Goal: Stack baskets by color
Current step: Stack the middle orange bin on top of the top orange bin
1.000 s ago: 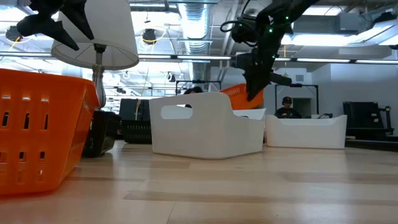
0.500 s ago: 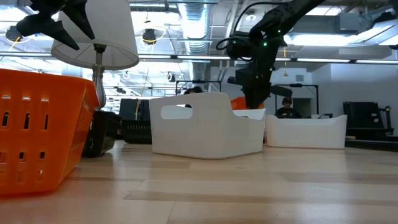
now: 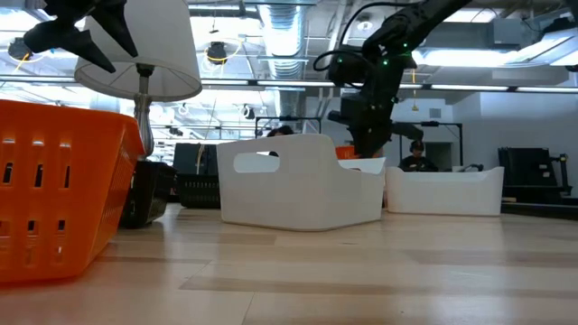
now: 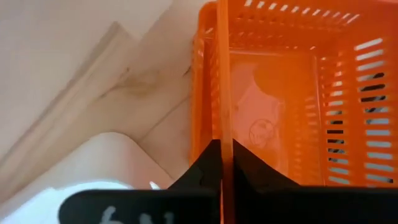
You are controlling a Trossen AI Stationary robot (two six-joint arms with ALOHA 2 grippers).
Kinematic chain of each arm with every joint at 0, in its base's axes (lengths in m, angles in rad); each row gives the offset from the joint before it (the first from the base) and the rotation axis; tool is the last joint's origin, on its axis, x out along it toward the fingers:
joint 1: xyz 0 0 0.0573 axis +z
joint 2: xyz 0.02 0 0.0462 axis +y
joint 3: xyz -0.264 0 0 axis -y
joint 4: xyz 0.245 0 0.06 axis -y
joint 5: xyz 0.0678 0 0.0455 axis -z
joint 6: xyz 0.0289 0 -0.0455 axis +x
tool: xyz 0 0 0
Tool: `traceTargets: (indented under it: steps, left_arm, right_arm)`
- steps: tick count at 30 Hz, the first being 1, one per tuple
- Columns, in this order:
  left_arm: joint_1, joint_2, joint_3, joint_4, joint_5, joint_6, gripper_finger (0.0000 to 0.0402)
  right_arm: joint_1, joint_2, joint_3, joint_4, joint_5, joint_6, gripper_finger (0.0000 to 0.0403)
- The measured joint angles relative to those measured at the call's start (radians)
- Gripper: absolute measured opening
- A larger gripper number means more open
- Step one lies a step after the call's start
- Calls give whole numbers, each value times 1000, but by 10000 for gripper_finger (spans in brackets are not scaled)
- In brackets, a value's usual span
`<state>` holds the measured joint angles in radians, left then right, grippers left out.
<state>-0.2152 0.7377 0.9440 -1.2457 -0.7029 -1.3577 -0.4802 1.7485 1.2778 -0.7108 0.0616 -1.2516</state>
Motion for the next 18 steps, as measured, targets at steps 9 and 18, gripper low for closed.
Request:
traceTargets:
  steps: [9,18]
  left_arm:
    - [0,0,0,1,-18,-15,233]
    - [0,0,0,2,-17,-20,233]
  right_arm:
    - [-11,0,0,3,-49,57,40]
    - [-27,0,0,22,-82,145,102]
